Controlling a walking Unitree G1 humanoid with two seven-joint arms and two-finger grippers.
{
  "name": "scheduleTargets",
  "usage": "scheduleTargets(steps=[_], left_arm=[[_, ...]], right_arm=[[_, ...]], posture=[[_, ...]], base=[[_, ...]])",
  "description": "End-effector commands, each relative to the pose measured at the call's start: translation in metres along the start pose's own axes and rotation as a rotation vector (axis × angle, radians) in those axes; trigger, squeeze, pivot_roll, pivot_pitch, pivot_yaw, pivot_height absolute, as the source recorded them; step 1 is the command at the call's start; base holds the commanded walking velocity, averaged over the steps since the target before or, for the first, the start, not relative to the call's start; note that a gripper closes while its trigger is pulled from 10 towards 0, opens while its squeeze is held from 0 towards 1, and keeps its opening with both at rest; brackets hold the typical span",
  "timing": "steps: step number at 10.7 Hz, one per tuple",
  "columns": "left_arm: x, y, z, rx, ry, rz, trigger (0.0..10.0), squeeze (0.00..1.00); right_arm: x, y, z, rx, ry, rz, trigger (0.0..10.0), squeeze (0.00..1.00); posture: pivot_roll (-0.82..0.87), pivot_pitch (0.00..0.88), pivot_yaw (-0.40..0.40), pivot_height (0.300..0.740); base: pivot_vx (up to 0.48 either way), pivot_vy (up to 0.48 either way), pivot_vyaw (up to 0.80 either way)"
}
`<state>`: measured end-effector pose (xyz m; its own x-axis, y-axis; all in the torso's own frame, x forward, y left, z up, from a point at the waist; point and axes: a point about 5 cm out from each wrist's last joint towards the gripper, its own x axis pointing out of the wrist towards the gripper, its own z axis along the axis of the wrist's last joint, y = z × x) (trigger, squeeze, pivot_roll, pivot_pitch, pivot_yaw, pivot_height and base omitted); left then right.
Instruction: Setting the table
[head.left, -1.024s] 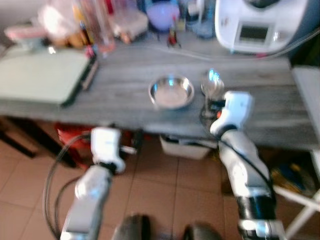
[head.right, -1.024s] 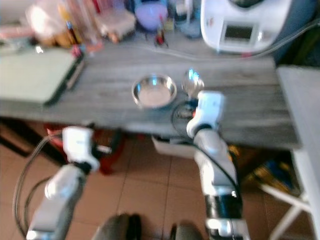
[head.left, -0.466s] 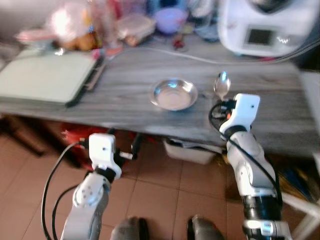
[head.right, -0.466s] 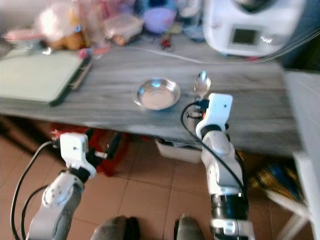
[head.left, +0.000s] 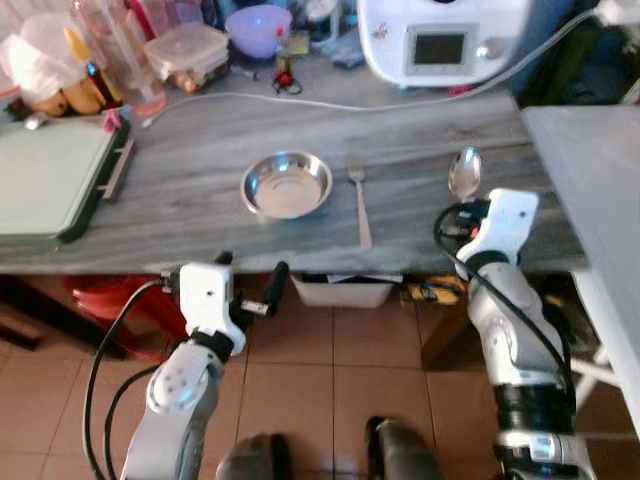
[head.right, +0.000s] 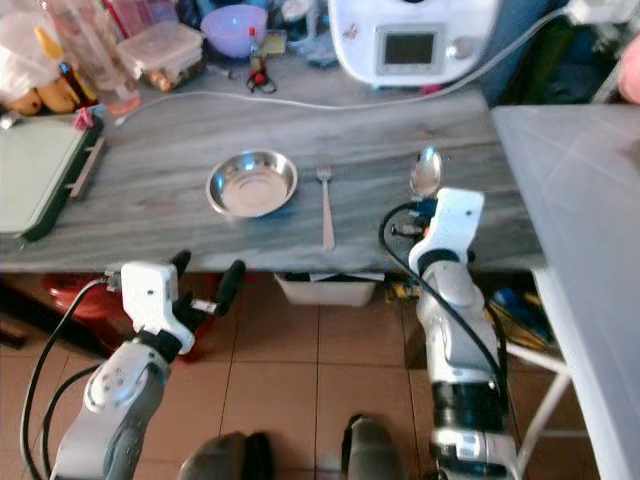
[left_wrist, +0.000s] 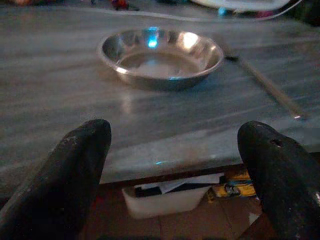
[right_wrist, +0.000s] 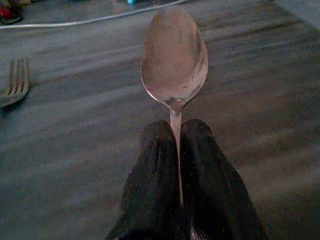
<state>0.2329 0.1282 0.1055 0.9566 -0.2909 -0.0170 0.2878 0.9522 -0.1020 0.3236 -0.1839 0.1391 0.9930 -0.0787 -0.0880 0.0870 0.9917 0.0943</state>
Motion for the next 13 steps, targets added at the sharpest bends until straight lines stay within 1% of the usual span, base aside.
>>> scheduleTargets(steps=[1, 2, 3, 4, 5, 6, 8, 10, 11, 12, 13], left_arm=[[-0.004, 0.004, 0.002, 0.005, 0.005, 0.020, 10.0, 0.00], [-0.006, 0.004, 0.002, 0.005, 0.008, 0.023, 10.0, 0.00], [-0.007, 0.004, 0.002, 0.004, 0.013, 0.026, 10.0, 0.00], [-0.008, 0.004, 0.003, 0.004, 0.016, 0.027, 10.0, 0.00], [-0.010, 0.004, 0.003, 0.004, 0.020, 0.029, 10.0, 0.00], [-0.010, 0.003, 0.003, 0.004, 0.022, 0.030, 10.0, 0.00], [-0.010, 0.001, 0.002, -0.008, 0.034, 0.017, 10.0, 0.00], [-0.008, -0.001, 0.001, -0.013, 0.038, 0.007, 10.0, 0.00], [-0.007, -0.002, 0.000, -0.014, 0.040, 0.004, 10.0, 0.00], [-0.006, -0.002, 0.000, -0.015, 0.041, 0.000, 10.0, 0.00], [-0.005, -0.002, 0.000, -0.015, 0.038, 0.001, 10.0, 0.00]], right_arm=[[0.004, 0.003, 0.003, 0.002, -0.006, 0.029, 10.0, 0.00], [0.007, 0.007, 0.006, 0.006, -0.011, 0.050, 10.0, 0.00], [0.013, 0.015, 0.008, 0.026, -0.008, 0.081, 10.0, 0.00], [0.017, 0.023, 0.009, 0.049, -0.002, 0.105, 10.0, 0.00], [0.018, 0.034, 0.008, 0.091, 0.021, 0.128, 10.0, 0.00], [0.017, 0.039, 0.006, 0.117, 0.038, 0.139, 10.0, 0.00], [0.008, 0.052, 0.000, 0.153, 0.080, 0.172, 10.0, 0.00], [0.006, 0.050, -0.003, 0.164, 0.103, 0.166, 10.0, 0.00], [0.007, 0.049, -0.004, 0.154, 0.115, 0.167, 10.0, 0.00], [0.007, 0.047, -0.006, 0.119, 0.122, 0.167, 10.0, 0.00], [0.008, 0.047, -0.006, 0.126, 0.129, 0.172, 10.0, 0.00]], posture=[[0.03, 0.202, 0.086, 0.740], [0.04, 0.212, 0.088, 0.740], [0.04, 0.218, 0.089, 0.740], [0.05, 0.224, 0.088, 0.740], [0.05, 0.228, 0.086, 0.740], [0.05, 0.229, 0.085, 0.740], [0.04, 0.234, 0.084, 0.740], [0.04, 0.235, 0.085, 0.740], [0.03, 0.233, 0.081, 0.740], [0.03, 0.229, 0.077, 0.740], [0.03, 0.228, 0.076, 0.740]], base=[[0.000, 0.000, 0.00], [0.000, 0.000, 0.00], [0.000, 0.000, 0.00], [0.000, 0.000, 0.00], [0.000, 0.000, 0.00], [0.000, 0.000, 0.00], [0.000, 0.000, 0.00], [0.000, 0.000, 0.00], [0.000, 0.000, 0.00], [0.000, 0.000, 0.00], [0.000, 0.000, 0.00]])
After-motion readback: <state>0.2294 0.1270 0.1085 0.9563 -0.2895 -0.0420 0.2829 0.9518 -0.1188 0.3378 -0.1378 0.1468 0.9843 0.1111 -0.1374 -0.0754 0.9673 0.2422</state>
